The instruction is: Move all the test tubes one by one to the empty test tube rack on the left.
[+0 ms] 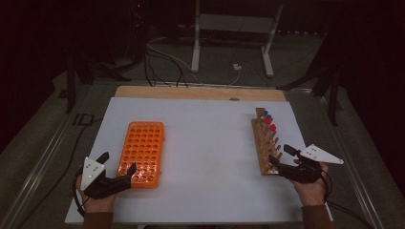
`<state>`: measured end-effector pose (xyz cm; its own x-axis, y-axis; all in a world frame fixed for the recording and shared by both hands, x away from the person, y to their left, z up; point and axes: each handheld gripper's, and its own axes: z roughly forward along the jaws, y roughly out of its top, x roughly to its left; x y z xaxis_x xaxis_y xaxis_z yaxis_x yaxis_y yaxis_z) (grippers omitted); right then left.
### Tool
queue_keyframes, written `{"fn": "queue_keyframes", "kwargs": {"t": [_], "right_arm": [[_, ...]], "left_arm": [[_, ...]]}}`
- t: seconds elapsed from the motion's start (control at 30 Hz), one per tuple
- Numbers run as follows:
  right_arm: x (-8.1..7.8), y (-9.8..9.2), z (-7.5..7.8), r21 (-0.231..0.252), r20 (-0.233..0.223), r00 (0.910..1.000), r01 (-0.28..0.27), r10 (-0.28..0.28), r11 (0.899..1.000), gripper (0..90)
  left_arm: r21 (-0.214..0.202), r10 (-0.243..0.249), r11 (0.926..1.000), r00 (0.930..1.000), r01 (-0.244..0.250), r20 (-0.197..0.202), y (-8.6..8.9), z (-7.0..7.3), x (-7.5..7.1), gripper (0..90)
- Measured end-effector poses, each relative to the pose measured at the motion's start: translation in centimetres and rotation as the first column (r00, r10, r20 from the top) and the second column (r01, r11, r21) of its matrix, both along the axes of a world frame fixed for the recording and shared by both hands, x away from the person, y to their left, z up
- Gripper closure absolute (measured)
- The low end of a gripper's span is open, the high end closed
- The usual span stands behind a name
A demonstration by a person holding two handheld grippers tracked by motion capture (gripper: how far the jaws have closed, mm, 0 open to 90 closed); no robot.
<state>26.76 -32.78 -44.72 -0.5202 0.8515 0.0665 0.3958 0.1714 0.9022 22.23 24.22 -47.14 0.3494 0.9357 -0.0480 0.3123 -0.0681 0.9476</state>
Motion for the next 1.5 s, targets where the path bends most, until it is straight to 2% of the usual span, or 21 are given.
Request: {"fn": "queue_keyframes", "kwargs": {"t": [0.07,0.1,0.23,0.37,0.67,1.17,1.4,1.5], "right_arm": [[0.4,0.0,-0.1,-0.002,-0.006,1.0,0.006,-0.006,1.0,39.7],[0.5,0.1,-0.2,-0.007,-0.01,0.9999,0.005,-0.005,1.0,46.7],[1.2,0.4,-0.9,-0.073,-0.037,0.9989,0.026,-0.028,0.997,62.1],[1.6,0.7,-1.3,-0.11,-0.039,0.9986,0.032,-0.036,0.993,75.1],[2.1,1.6,-1.3,-0.148,-0.03,0.9984,0.042,-0.047,0.988,75.4],[2.0,1.6,-1.2,-0.134,-0.041,0.9973,0.054,-0.06,0.989,76.3],[1.7,1.5,-0.3,-0.104,-0.042,0.9976,0.051,-0.056,0.993,76.3],[1.6,1.5,0.3,-0.108,-0.033,0.998,0.049,-0.053,0.993,76.4]], "left_arm": [[0.004,0.002,1.0,1.0,-0.002,0.002,0.0,0.0,-0.1,0.8],[0.004,0.001,1.0,1.0,-0.001,0.004,0.0,0.0,-0.1,0.8],[0.011,-0.004,0.9999,1.0,0.004,0.007,-0.1,0.1,-0.2,0.8],[0.013,-0.009,0.9999,0.9999,0.009,0.007,-0.1,0.1,-0.2,0.8],[0.024,-0.01,0.9997,0.9999,0.01,0.007,-0.3,0.0,-0.2,0.8],[0.03,-0.015,0.9994,0.9999,0.015,0.004,-0.4,0.1,-0.3,0.8],[0.034,-0.018,0.9992,0.9998,0.018,0.003,-0.5,0.1,-0.3,0.8],[0.035,-0.017,0.9992,0.9999,0.017,0.002,-0.5,0.1,-0.3,0.8]]}}
